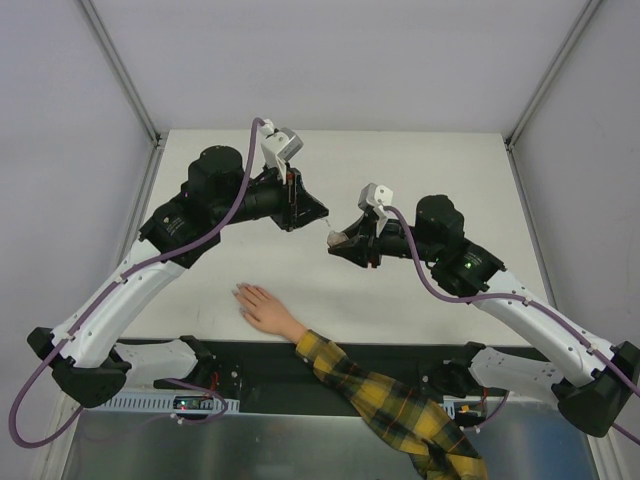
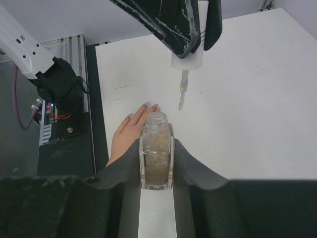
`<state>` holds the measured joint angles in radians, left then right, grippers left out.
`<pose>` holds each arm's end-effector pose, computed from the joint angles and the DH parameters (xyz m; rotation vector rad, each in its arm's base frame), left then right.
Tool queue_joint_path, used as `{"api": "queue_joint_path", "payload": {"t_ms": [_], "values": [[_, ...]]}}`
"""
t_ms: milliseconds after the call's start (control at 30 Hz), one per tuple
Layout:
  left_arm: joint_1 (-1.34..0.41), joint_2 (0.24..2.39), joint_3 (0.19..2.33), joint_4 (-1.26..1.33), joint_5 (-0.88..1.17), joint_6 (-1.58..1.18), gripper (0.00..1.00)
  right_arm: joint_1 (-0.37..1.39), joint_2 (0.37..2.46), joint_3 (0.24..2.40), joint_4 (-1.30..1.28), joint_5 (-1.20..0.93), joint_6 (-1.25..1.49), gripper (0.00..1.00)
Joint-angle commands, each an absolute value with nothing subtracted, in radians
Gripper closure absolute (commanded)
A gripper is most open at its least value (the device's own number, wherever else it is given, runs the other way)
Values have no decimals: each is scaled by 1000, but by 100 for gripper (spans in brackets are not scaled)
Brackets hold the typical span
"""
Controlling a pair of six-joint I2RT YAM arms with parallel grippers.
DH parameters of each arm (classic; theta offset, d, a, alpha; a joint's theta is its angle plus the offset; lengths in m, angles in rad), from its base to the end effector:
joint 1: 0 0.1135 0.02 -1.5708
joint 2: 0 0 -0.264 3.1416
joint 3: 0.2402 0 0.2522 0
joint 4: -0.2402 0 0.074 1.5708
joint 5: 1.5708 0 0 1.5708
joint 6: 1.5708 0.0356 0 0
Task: Paint the nails
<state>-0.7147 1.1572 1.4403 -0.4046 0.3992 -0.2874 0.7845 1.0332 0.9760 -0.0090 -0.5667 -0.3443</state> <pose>0.1710 -0.1667 0.4683 0.6874 1.6681 -1.0703 0.1540 0.1807 0.3793 -1.2457 1.1382 0.7953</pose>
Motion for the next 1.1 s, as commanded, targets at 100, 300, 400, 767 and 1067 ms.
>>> {"api": "queue_joint_path", "payload": {"t_ms": [100, 300, 400, 767, 1067], "values": [[-741, 1144, 1437, -342, 387, -313, 100, 788, 1003, 988, 61, -542, -365, 99], [-747, 1144, 1430, -341, 380, -311, 100, 788, 1003, 985, 64, -538, -365, 99], [-749, 1144, 1431, -341, 380, -314, 100, 787, 1002, 986, 64, -531, -367, 100], [-755, 1137, 1420, -341, 380, -319, 100, 787, 1003, 985, 71, -517, -365, 100], [-759, 1141, 1407, -331, 383, -333, 100, 787, 996, 979, 83, -518, -364, 100]]}}
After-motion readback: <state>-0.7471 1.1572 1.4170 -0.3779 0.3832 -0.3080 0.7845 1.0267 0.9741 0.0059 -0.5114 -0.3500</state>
